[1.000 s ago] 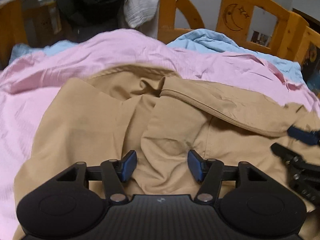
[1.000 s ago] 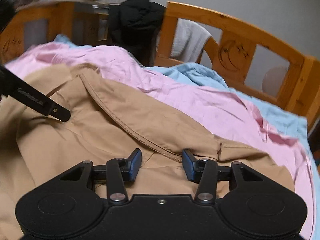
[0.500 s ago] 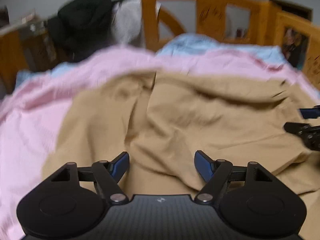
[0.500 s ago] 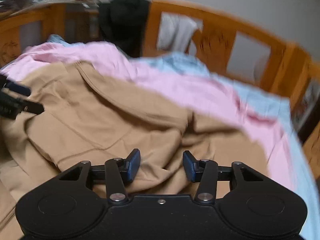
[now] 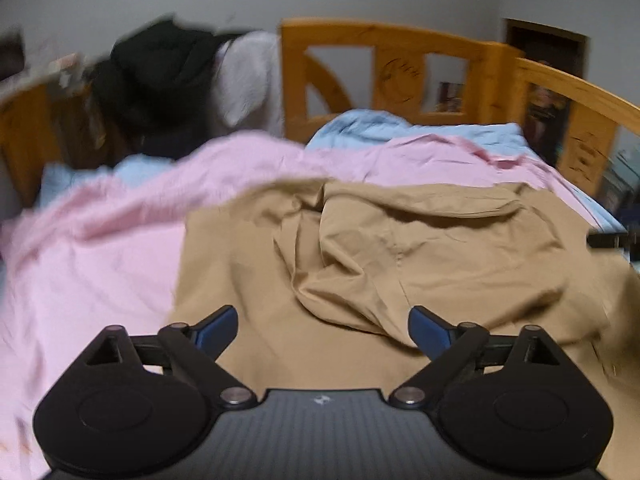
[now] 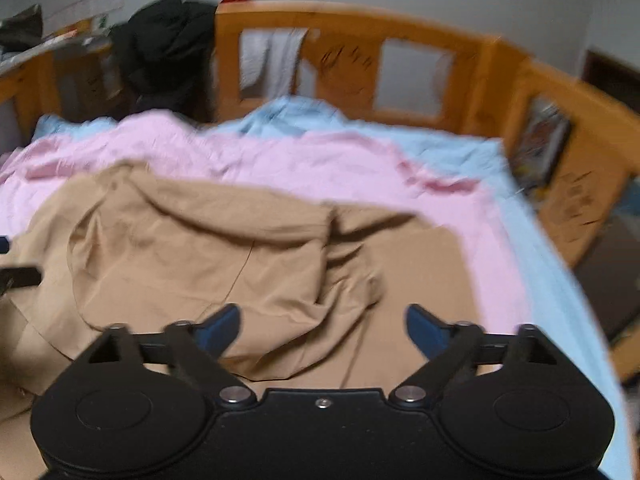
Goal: Fold large clothes
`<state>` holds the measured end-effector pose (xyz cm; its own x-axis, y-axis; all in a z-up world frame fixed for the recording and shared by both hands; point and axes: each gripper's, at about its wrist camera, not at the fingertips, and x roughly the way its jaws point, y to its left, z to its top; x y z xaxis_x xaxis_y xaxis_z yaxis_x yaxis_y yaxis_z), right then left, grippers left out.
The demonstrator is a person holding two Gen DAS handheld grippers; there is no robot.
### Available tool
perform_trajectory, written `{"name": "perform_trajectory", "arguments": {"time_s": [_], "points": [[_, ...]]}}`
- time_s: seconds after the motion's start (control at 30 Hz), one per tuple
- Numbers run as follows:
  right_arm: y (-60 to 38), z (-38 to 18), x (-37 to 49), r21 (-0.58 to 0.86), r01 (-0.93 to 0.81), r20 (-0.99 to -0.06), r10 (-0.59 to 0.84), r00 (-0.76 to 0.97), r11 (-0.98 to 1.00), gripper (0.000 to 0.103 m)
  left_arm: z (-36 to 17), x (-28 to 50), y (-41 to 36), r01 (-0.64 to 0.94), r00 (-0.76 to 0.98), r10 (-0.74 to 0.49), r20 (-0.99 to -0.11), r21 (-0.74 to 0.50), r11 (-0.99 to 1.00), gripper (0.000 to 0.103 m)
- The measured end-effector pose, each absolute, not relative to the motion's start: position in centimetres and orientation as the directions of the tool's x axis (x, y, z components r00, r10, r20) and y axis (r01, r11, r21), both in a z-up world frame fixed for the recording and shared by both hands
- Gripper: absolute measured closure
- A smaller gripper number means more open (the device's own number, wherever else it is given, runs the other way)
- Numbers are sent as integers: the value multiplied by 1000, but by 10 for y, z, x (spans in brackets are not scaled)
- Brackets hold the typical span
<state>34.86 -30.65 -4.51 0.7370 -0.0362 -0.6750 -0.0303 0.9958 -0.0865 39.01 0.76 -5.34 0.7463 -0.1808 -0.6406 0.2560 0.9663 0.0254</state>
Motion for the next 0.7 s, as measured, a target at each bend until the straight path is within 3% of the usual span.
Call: {"name": "perform_trajectory", "arguments": {"time_s": [0.13,0.3,0.43,0.57,0.7], "points": [[-295,-22,312,-117,89,-626,-143,766,989,3,-34,354,15,298,825,-239,-513,35,954,1],[-278,16,265,-97,117,-682,-152,715,988,1,-21,316,21,323,824,-332,-459,-99,941,1],[-263,30,227,-125,-39,-669,-56,741,991,1,-18,284,34,362,796,-368,-480,-109,926,1],[-246,-6,190,-255,-275,-676,32,736,927,1,-13,267,38,364,781,-325,-533,-34,931,1],[-236,-42,147,-422,-466,-694,53,718,777,1,2,251,37,314,837,-247,-488,58,948,1]]}}
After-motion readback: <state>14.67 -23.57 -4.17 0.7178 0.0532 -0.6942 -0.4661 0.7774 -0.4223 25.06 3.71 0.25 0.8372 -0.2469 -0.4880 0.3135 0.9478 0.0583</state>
